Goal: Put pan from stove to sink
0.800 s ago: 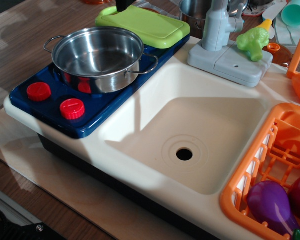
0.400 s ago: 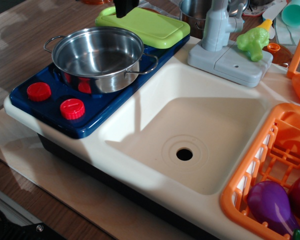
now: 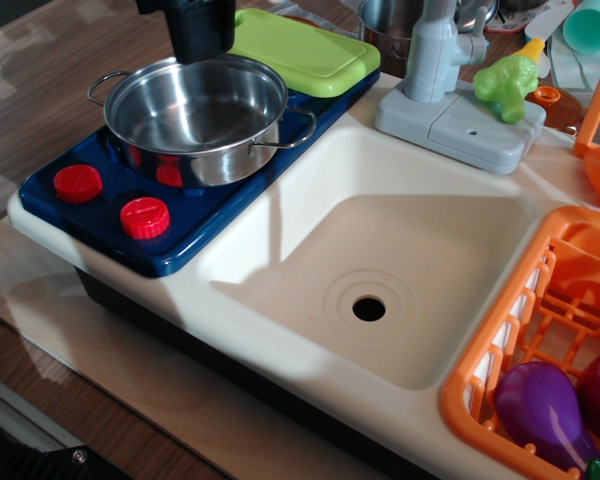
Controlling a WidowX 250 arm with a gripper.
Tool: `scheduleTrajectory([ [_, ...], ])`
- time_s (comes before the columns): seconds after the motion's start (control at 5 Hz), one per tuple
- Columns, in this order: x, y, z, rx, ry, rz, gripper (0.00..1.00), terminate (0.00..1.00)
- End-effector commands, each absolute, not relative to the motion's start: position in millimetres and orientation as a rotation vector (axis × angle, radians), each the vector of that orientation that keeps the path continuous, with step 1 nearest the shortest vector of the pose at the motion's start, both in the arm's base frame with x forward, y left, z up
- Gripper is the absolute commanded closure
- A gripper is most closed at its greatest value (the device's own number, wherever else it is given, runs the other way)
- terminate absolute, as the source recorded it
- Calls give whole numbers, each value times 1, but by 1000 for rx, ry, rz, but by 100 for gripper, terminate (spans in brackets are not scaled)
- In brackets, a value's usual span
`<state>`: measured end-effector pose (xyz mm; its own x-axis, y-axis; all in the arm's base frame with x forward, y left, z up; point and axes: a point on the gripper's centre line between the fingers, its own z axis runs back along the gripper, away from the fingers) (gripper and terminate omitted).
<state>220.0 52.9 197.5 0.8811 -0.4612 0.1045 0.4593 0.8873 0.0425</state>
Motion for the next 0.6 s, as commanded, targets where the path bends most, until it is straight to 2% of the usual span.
scheduleTrajectory([
  [0.0,206,51,195,28,-164,-650,0,0],
  [0.4,197,50,168,-1,-229,-728,0,0],
])
